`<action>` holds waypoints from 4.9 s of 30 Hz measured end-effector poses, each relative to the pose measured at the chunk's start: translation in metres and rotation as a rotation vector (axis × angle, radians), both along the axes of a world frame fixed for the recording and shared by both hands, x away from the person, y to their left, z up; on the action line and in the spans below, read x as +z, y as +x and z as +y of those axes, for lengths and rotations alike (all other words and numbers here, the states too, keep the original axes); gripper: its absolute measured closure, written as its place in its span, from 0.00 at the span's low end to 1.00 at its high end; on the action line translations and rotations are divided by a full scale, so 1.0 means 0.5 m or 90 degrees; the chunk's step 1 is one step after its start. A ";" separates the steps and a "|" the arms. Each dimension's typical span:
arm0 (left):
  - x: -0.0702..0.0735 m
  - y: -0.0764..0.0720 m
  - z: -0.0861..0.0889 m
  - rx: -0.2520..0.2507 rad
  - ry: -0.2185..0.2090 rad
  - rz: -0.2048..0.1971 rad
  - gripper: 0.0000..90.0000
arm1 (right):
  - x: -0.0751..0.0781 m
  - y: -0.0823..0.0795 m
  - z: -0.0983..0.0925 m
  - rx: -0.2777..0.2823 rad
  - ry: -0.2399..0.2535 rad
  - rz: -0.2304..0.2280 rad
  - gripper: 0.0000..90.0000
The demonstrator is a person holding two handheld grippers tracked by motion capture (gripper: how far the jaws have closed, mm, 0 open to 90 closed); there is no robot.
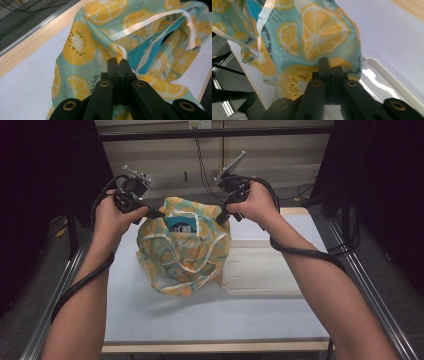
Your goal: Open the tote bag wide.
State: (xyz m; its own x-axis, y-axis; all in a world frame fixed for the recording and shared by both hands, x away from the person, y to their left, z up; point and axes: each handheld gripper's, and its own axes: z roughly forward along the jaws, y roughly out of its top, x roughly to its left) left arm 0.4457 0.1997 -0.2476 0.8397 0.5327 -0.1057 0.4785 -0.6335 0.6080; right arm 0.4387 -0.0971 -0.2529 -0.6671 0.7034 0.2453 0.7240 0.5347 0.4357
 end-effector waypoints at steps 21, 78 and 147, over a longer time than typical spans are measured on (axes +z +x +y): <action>-0.010 -0.003 0.004 0.018 -0.005 0.011 1.00 | 0.023 -0.019 -0.022 0.031 -0.013 -0.036 0.77; -0.017 0.003 0.021 0.035 -0.023 0.012 0.99 | 0.096 -0.007 0.060 0.095 0.012 -0.110 1.00; 0.096 -0.038 0.026 -0.028 -0.042 -0.025 1.00 | 0.025 0.001 0.063 0.099 -0.030 -0.069 1.00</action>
